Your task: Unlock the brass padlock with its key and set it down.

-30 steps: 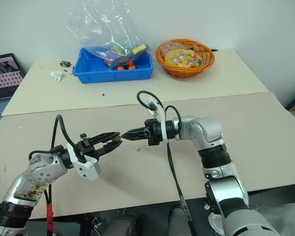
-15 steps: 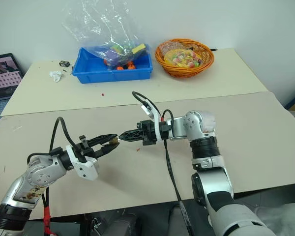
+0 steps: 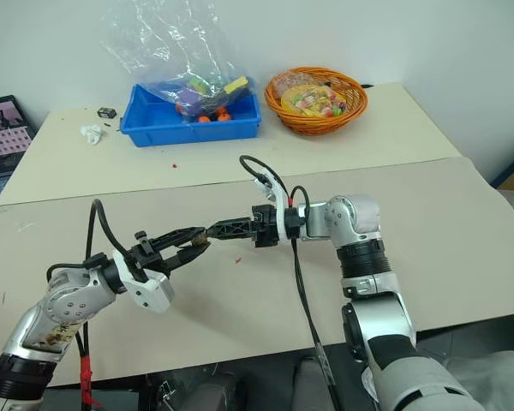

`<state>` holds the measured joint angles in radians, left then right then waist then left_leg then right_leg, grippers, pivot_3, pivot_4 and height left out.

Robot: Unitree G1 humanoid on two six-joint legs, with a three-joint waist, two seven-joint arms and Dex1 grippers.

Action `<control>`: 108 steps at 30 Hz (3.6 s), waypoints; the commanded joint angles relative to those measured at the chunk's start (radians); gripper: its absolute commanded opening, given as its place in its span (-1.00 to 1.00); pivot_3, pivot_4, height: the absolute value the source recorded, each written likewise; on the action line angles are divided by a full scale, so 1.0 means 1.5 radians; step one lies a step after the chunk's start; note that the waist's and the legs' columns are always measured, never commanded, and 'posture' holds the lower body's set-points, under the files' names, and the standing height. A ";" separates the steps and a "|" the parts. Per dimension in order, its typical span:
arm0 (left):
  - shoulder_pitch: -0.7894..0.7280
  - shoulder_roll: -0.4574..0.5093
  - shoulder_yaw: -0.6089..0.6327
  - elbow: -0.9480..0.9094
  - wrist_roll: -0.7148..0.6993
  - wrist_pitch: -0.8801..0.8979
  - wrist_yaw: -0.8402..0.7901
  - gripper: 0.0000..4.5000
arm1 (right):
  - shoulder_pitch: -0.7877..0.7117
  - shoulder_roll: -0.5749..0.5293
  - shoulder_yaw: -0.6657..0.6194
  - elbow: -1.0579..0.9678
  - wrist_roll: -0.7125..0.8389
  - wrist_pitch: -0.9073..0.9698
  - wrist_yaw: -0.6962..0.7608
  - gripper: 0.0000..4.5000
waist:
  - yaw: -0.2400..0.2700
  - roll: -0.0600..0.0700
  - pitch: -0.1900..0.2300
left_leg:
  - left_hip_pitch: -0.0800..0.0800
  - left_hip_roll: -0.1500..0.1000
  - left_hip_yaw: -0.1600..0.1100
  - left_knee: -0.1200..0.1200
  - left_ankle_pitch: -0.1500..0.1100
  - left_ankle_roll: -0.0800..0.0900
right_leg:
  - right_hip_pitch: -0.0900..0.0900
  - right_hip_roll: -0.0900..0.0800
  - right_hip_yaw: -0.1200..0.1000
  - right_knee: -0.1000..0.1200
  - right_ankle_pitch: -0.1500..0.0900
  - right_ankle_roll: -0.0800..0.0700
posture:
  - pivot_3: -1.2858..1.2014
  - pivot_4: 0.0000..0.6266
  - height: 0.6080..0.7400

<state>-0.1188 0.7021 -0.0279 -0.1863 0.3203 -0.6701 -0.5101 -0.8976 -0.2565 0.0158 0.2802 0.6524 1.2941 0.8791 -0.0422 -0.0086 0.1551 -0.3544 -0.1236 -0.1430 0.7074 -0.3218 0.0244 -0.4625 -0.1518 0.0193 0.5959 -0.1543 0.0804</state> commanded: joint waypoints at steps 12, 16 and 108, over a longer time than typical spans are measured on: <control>-0.005 0.005 -0.001 -0.034 -0.015 -0.001 0.002 -0.64 | 0.041 -0.018 0.030 -0.135 0.077 -0.028 0.079 0.91 | 0.000 0.000 0.000 | 0.000 0.000 0.000 0.000 0.000 0.000 | 0.000 0.000 0.000 0.000 0.000 0.000 | 0.03 -0.52 0.88; -0.006 0.006 -0.001 -0.036 -0.017 0.000 0.000 -0.64 | 0.043 -0.013 0.044 -0.122 0.065 -0.047 0.074 0.91 | 0.000 0.000 0.000 | 0.000 0.000 0.001 0.000 0.000 0.000 | -0.001 0.000 0.000 0.000 0.000 0.000 | 0.03 -0.52 0.88; 0.116 0.029 0.028 -0.282 -0.521 0.618 -0.111 -0.62 | 0.055 -0.096 0.095 -0.120 0.030 -0.131 0.151 -0.82 | 0.000 0.000 0.000 | 0.000 0.001 0.004 0.000 0.000 0.000 | -0.002 0.001 0.001 0.001 0.000 0.000 | 0.03 -0.52 0.88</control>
<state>0.0557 0.7439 0.0126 -0.5653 -0.4438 0.2352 -0.6706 -0.8124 -0.3944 0.1570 0.1583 0.6732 1.1188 1.0772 -0.0419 -0.0087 0.1551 -0.3543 -0.1219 -0.1376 0.7073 -0.3226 0.0250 -0.4652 -0.1510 0.0214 0.5962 -0.1539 0.0798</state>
